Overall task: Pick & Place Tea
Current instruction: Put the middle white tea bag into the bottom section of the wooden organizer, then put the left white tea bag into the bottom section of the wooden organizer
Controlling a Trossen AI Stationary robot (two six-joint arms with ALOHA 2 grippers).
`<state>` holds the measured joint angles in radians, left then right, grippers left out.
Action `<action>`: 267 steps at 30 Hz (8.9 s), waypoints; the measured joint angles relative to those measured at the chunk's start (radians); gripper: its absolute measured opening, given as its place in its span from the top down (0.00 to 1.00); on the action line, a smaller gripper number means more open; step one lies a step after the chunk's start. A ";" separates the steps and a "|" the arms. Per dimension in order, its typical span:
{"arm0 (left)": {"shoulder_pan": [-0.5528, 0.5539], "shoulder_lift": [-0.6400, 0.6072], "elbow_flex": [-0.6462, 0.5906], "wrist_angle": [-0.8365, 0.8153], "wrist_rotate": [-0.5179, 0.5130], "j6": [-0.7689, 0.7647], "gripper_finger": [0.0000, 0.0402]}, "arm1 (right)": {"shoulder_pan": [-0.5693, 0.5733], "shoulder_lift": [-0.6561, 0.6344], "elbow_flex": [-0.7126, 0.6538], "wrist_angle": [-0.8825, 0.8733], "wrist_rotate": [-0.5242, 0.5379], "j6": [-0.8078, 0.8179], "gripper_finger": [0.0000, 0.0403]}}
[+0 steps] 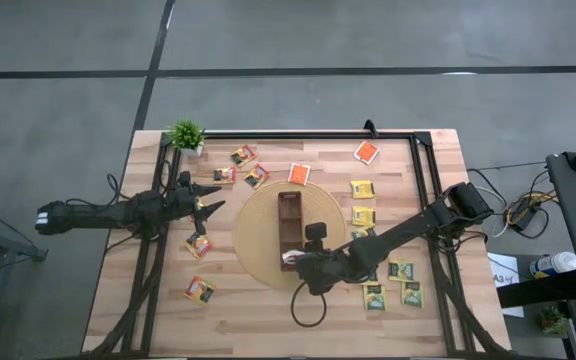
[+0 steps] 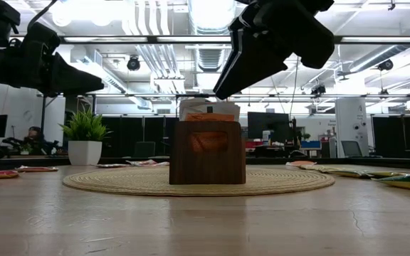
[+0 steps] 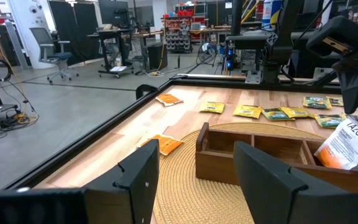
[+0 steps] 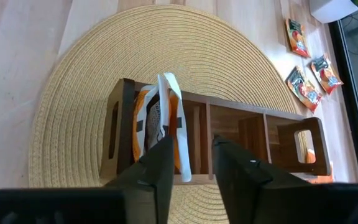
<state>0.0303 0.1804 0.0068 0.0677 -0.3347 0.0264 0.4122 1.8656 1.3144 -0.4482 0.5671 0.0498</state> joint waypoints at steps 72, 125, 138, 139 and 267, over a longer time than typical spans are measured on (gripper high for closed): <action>-0.001 0.000 0.000 0.000 0.000 0.000 0.50 | -0.024 -0.035 0.000 -0.088 0.012 0.001 0.76; -0.001 0.000 0.000 0.000 0.000 0.000 0.50 | -1.004 -0.099 -0.204 0.259 -0.685 -0.041 0.75; 0.000 0.000 0.000 0.000 0.000 0.000 0.50 | -1.037 -0.097 -0.260 0.332 -0.692 -0.058 0.51; 0.000 0.000 0.000 0.000 0.000 0.000 0.50 | -1.037 -0.097 -0.259 0.332 -0.692 -0.063 0.49; 0.000 0.000 0.000 0.000 0.000 0.000 0.50 | -0.631 -0.116 -0.039 -0.086 -0.192 -0.317 0.97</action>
<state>0.0299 0.1802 0.0068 0.0673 -0.3347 0.0264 -0.2193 1.7495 1.2749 -0.5345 0.3747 -0.2676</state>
